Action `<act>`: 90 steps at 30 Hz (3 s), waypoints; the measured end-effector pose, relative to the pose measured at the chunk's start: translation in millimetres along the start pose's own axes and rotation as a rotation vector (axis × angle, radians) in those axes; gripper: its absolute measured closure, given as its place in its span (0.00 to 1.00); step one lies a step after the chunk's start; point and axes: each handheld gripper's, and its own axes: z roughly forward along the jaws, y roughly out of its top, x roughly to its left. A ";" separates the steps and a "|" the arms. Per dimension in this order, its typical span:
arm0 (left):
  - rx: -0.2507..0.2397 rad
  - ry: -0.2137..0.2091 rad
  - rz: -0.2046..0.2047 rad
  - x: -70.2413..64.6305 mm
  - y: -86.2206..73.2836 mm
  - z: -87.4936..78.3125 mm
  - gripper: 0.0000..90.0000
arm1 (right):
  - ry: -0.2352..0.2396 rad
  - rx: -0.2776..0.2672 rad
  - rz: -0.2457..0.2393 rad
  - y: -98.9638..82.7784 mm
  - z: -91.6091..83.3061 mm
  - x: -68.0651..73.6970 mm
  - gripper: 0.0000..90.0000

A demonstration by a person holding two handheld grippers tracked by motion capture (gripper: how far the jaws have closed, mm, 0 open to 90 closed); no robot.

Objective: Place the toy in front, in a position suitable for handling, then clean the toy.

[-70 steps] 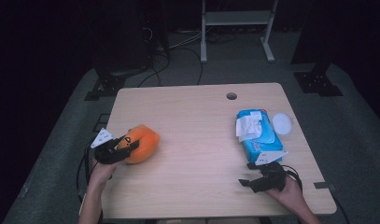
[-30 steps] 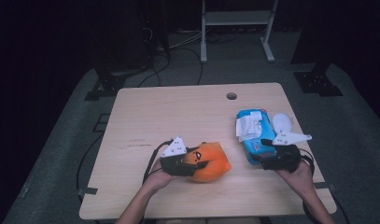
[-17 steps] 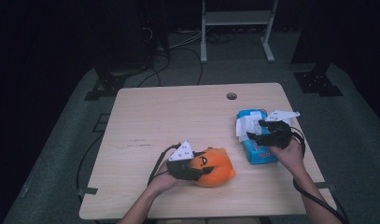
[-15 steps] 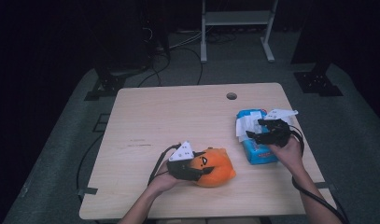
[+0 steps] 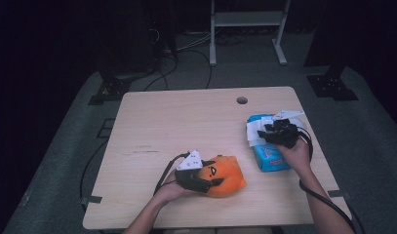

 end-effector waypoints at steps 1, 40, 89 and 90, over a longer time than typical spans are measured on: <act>0.001 0.000 0.001 0.0 0.0 0.0 0.38 | -0.005 0.003 -0.002 -0.6 -0.4 -1.2 0.66; 0.005 -0.018 0.000 3.1 -3.0 -1.3 0.31 | 0.095 -0.167 0.013 27.4 -80.9 7.1 0.98; 0.057 -0.031 0.047 5.0 -1.3 -2.1 0.25 | 0.409 -0.049 -0.205 -25.4 -42.1 136.9 0.92; 0.056 -0.031 0.041 5.7 -0.9 -2.3 0.24 | 0.406 -0.043 -0.199 -27.8 -42.9 134.7 0.92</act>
